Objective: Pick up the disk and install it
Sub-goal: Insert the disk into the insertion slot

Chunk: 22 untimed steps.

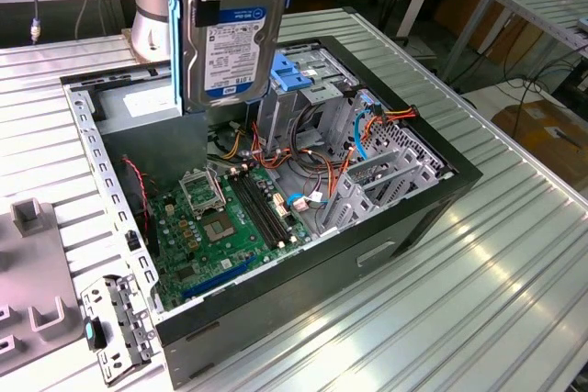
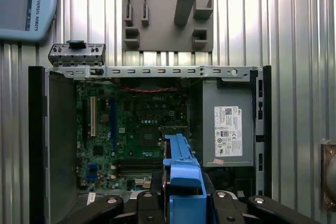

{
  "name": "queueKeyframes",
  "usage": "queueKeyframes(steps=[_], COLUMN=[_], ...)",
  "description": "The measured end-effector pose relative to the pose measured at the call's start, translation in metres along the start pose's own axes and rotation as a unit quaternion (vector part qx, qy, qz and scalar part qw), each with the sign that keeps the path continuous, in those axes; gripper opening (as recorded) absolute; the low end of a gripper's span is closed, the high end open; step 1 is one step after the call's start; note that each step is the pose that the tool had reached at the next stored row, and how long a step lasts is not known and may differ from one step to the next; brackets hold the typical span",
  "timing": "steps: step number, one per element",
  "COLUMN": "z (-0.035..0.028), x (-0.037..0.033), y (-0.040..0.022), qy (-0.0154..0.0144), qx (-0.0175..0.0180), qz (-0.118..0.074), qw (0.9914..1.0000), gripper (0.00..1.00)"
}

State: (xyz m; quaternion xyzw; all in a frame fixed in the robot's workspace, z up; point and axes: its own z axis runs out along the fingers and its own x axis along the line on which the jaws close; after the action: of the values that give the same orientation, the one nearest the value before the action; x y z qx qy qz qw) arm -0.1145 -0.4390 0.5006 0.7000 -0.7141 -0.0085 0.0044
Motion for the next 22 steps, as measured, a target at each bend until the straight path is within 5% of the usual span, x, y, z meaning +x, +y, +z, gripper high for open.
queueKeyframes(steps=[22], z=[-0.0001], x=[0.0172], y=[-0.0004], qy=[0.0], qx=[0.0], qz=[0.0], qw=[1.0], gripper=[0.37])
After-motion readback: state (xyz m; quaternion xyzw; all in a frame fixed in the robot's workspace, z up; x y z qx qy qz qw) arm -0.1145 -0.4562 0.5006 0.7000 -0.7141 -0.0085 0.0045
